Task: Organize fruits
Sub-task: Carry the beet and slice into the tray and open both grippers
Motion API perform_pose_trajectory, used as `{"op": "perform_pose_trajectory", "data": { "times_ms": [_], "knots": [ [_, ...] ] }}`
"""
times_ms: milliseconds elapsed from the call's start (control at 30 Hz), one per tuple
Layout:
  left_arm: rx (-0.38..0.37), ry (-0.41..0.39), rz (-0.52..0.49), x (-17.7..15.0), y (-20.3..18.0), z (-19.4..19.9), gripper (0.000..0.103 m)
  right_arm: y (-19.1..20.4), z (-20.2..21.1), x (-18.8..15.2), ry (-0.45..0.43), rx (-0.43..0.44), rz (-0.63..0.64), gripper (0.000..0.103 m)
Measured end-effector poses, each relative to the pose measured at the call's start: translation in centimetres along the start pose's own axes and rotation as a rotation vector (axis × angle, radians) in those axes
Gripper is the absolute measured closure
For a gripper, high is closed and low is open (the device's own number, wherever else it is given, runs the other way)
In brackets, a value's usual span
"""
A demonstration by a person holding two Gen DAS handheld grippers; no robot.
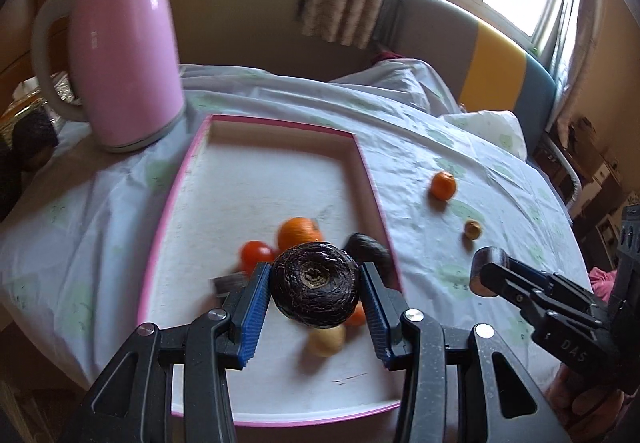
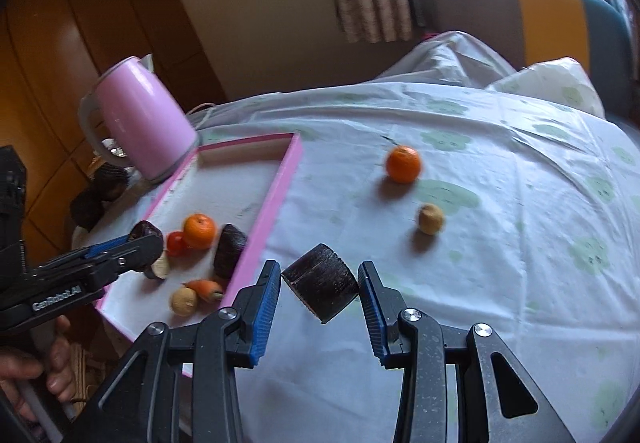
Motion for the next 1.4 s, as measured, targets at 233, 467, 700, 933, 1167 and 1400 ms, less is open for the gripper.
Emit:
{"op": "perform_pose_trajectory", "data": {
  "times_ms": [233, 467, 700, 933, 1167, 1400],
  "knots": [
    [0.005, 0.031, 0.053, -1.5, 3.5, 0.5, 0.058, 5.8, -2.4, 0.6, 0.039, 0.106, 0.122, 0.063],
    [-0.020, 0.092, 0.051, -3.5, 3.0, -1.1, 0.058, 9.2, -6.0, 0.8, 0.090, 0.134, 0.202, 0.063],
    [-0.003, 0.120, 0.056, -3.9, 3.1, -3.2, 0.058, 10.4, -9.0, 0.0, 0.148, 0.158, 0.232, 0.062],
    [0.025, 0.112, 0.066, -3.4, 3.6, -4.1, 0.058, 9.5, -9.1, -0.1, 0.136, 0.152, 0.171, 0.054],
    [0.038, 0.115, 0.097, -3.4, 4.0, -3.8, 0.058, 8.7, -7.9, 0.0, 0.111, 0.141, 0.134, 0.050],
    [0.062, 0.079, 0.086, -3.2, 3.6, -2.3, 0.058, 8.0, -6.4, -0.4, 0.081, 0.119, 0.107, 0.046]
  ]
}}
Point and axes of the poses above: each gripper's, at about its wrist camera, not at the fingertips, and z roughly against the way its jaws point, y to its left, x to its top, the point moved 4 cm from there along -z, roughly the way its jaws point, and after that the axes turned 3 degrees about -z, right-handed, at the moved point
